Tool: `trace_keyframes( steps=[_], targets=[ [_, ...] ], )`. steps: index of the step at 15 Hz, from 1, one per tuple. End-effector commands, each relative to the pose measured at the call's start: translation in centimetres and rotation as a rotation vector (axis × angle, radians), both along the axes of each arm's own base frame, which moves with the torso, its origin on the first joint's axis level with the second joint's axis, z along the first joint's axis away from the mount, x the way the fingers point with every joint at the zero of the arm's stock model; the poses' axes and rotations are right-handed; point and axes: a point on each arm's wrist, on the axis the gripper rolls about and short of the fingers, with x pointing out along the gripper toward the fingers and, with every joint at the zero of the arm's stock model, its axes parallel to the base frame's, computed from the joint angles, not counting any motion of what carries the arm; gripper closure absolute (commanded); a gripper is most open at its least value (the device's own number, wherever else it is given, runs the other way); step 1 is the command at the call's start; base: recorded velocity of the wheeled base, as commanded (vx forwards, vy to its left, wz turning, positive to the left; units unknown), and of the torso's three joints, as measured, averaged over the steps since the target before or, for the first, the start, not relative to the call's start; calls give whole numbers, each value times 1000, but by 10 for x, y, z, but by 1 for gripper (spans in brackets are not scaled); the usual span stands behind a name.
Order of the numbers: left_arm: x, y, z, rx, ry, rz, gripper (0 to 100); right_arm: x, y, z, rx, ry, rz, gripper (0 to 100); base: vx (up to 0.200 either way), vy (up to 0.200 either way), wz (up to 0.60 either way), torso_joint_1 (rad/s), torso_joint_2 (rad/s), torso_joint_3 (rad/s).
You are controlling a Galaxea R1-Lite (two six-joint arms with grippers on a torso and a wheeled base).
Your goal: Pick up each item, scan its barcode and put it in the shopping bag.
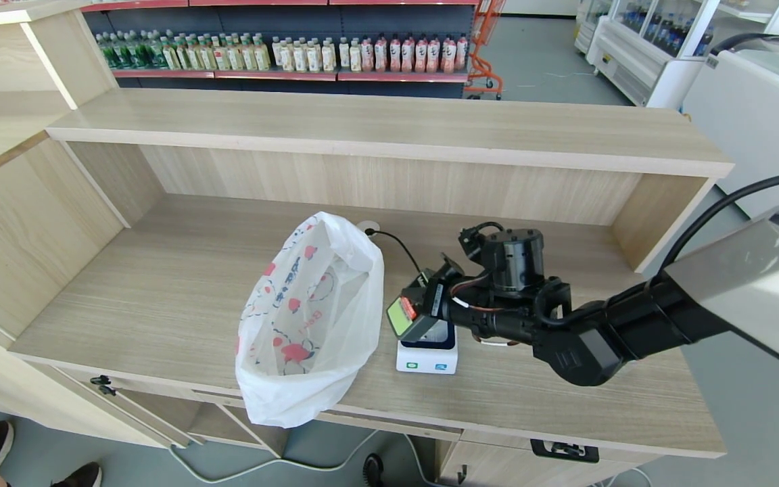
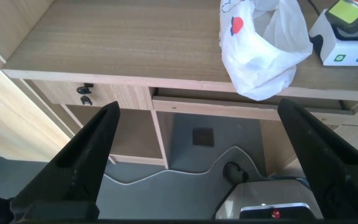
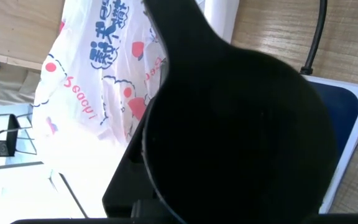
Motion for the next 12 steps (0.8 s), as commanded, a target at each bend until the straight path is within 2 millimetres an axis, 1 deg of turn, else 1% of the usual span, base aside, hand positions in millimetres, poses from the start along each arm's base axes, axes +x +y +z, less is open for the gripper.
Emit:
trace_keyframes(
  steps=[1,2,3,4,5,6,7,8,9,12],
  targets=[
    [0,0,0,1,-1,2,0,0,-2,9,16,-23,-4,100,0,0,0,0,0,0],
    [0,0,0,1,-1,0,0,1,-4,14,24,-35,-8,100,0,0,0,0,0,0],
    [0,0,0,1,-1,0,0,4,-14,38,58,-91,-34,100,0,0,0,0,0,0],
    [0,0,0,1,-1,0,0,3,-22,57,80,-141,-44,100,0,0,0,0,0,0],
    [0,0,0,1,-1,0,0,-3,-30,77,83,-201,-49,100,0,0,0,0,0,0],
    [0,0,0,1,-1,0,0,-10,-37,89,59,-260,-40,100,0,0,0,0,0,0],
    [0,0,0,1,-1,0,0,-18,-41,92,15,-306,-25,100,0,0,0,0,0,0],
    [0,0,0,-1,0,2,0,-24,-48,90,-46,-339,-18,100,0,0,0,0,0,0],
    [0,0,0,1,-1,0,0,-29,-53,86,-94,-371,-8,100,0,0,0,0,0,0],
    [0,0,0,1,-1,0,0,-38,-58,66,-183,-495,13,100,0,0,0,0,0,0]
  ],
)
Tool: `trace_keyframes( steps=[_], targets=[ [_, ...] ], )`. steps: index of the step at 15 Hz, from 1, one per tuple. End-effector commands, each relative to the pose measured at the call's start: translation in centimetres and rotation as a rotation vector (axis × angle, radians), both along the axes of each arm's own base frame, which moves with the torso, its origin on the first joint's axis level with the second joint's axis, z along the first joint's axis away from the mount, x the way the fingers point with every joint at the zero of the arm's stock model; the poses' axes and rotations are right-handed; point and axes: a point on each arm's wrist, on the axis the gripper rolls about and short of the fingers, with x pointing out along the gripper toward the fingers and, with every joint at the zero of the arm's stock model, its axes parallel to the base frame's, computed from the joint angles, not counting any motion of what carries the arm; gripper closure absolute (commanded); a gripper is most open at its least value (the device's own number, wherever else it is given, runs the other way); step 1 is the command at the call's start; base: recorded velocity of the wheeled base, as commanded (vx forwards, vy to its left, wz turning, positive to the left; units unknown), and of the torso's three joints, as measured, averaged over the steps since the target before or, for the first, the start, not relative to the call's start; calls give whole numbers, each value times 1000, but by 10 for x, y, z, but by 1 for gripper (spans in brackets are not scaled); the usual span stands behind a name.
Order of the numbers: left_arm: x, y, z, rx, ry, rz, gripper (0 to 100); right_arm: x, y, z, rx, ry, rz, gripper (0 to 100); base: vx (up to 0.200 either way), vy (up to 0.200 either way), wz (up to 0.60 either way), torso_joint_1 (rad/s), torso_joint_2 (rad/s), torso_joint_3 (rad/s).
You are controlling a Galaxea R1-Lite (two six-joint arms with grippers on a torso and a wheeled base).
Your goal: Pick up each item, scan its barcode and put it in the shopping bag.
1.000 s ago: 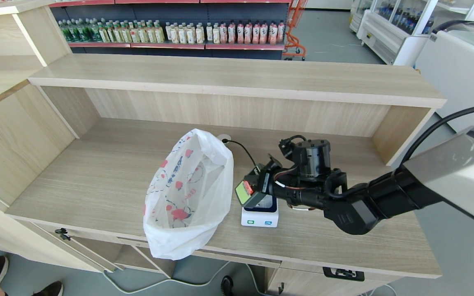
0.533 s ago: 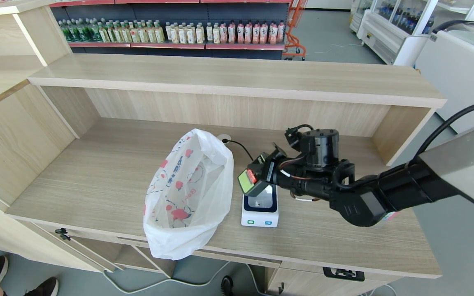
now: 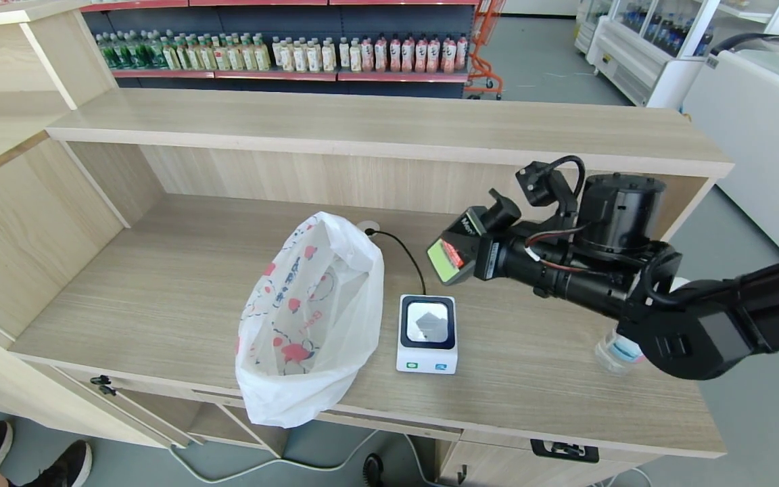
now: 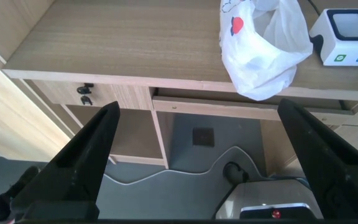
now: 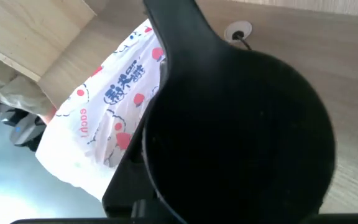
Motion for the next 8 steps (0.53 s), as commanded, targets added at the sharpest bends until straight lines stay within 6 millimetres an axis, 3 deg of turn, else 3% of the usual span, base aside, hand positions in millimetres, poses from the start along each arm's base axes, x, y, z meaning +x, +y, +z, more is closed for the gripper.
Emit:
trace_keyframes(
  steps=[1,5,8],
  targets=[
    [0,0,0,-1,0,0,0,-11,-7,-11,-61,-39,6,100,200,200,0,-7,2,7],
    [0,0,0,-1,0,0,0,-18,-4,-13,-65,-64,34,100,200,200,0,-5,1,6],
    [0,0,0,2,-1,1,0,-19,-2,-14,-63,-67,40,100,0,200,0,14,2,2]
  ],
)
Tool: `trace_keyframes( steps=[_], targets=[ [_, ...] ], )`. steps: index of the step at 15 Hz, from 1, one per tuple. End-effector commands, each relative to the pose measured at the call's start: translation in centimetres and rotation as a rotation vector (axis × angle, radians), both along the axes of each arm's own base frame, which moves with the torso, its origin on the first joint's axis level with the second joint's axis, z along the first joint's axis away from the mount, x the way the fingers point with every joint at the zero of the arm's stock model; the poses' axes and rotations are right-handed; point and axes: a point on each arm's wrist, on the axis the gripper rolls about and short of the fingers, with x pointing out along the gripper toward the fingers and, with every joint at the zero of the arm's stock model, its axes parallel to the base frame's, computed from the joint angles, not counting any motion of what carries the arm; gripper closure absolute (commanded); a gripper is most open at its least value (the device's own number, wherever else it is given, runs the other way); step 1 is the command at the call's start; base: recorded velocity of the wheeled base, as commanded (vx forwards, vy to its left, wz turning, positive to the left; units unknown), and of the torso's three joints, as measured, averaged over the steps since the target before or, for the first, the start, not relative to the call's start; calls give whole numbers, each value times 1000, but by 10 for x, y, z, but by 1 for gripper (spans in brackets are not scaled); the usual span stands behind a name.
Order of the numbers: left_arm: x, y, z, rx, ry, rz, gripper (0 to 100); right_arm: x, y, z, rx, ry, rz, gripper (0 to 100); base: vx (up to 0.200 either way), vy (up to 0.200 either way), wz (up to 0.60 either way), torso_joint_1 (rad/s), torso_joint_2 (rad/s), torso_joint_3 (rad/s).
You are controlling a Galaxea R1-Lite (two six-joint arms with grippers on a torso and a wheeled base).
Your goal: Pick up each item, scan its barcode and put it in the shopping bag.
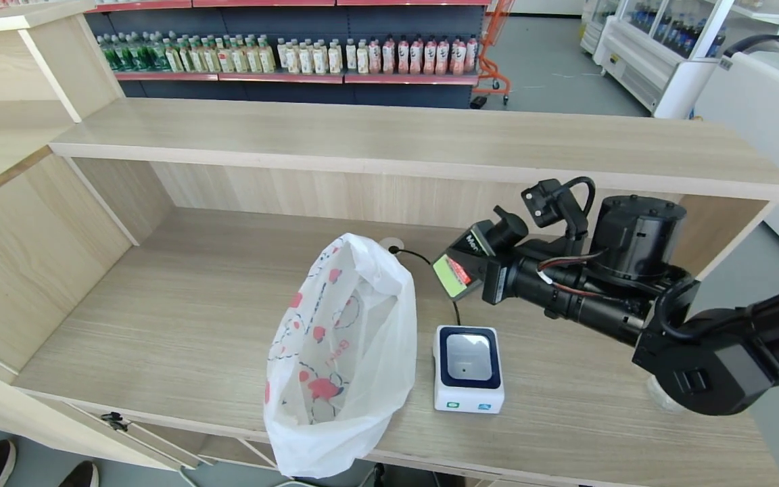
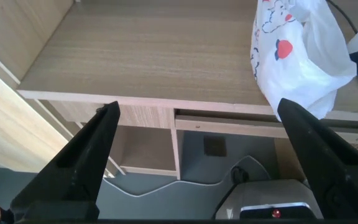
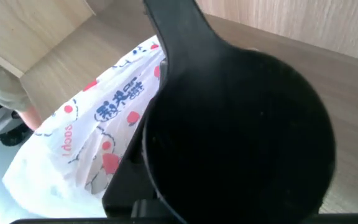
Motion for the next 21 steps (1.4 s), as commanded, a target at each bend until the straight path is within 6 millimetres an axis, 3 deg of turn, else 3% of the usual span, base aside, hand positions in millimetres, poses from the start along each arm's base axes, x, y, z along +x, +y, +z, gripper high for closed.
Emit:
trace_keyframes(
  steps=[1,3,9,15,21],
  targets=[
    [0,0,0,1,0,-1,0,-1,2,-2,-2,5,9,100,200,200,0,-2,7,-7],
    [0,0,0,-4,0,0,0,-3,4,-2,-4,7,15,100,0,0,0,0,0,0],
    [0,0,0,1,0,-1,0,-4,4,-9,-16,31,20,100,0,200,0,1,1,2],
    [0,0,0,-5,0,0,0,-8,8,-43,-79,127,63,100,0,0,0,0,0,0],
    [0,0,0,-5,0,0,0,-6,11,-60,-107,111,118,100,0,0,0,0,0,0]
  ],
)
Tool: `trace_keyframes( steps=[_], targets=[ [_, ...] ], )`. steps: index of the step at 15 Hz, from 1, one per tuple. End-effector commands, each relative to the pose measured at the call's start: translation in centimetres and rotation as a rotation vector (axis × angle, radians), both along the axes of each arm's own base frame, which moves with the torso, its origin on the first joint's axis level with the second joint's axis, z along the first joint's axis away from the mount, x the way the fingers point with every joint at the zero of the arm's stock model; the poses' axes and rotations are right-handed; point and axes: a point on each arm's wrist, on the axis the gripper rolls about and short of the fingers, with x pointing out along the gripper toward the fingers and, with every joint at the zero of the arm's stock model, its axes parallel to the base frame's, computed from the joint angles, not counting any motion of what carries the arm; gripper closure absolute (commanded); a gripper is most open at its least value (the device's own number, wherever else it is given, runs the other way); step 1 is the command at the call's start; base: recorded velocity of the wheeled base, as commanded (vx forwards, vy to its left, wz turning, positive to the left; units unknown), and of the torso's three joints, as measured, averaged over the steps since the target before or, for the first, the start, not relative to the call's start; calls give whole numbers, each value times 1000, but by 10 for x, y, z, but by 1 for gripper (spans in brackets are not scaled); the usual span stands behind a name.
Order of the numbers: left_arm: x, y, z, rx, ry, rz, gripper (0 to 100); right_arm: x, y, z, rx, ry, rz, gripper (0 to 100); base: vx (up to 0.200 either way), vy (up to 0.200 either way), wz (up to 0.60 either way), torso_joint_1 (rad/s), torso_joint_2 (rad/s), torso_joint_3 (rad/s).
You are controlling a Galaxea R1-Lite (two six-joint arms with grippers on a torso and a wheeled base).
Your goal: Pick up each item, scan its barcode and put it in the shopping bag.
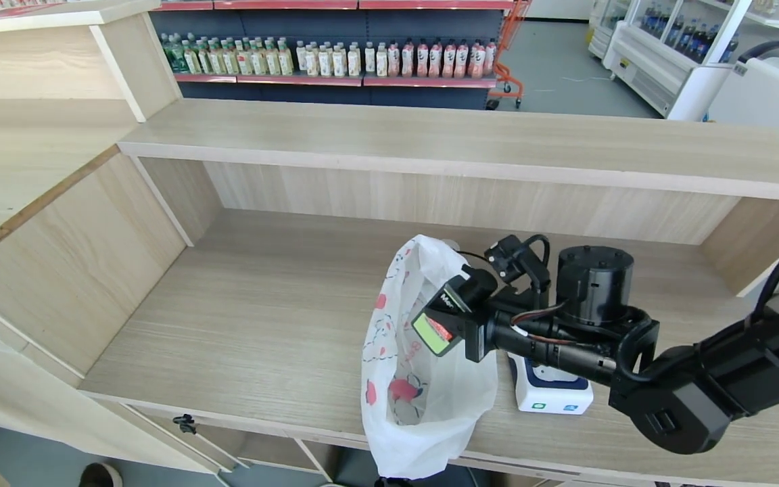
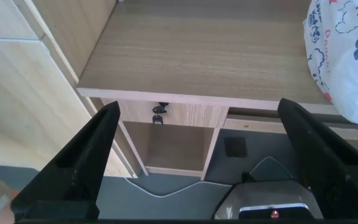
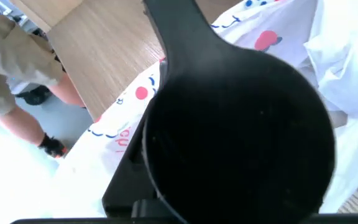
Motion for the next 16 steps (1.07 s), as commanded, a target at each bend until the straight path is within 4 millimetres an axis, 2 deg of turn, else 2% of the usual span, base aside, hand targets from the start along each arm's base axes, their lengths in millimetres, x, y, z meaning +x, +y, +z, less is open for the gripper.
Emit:
trace_keyframes(
  steps=[1,4,8,10,16],
  targets=[
    [0,0,0,0,0,1,0,0,-1,-21,-20,16,3,100,0,0,0,0,0,0],
    [0,0,0,0,0,3,0,8,-4,-58,-5,-121,65,100,0,0,0,0,0,0],
    [0,0,0,0,0,1,0,18,2,-82,-5,-126,69,100,0,0,0,0,0,0],
    [0,0,0,0,0,1,0,23,4,-91,-15,-112,68,100,0,0,0,0,0,0],
    [0,0,0,0,0,1,0,29,7,-100,-30,-113,67,100,0,0,0,0,0,0]
  ],
)
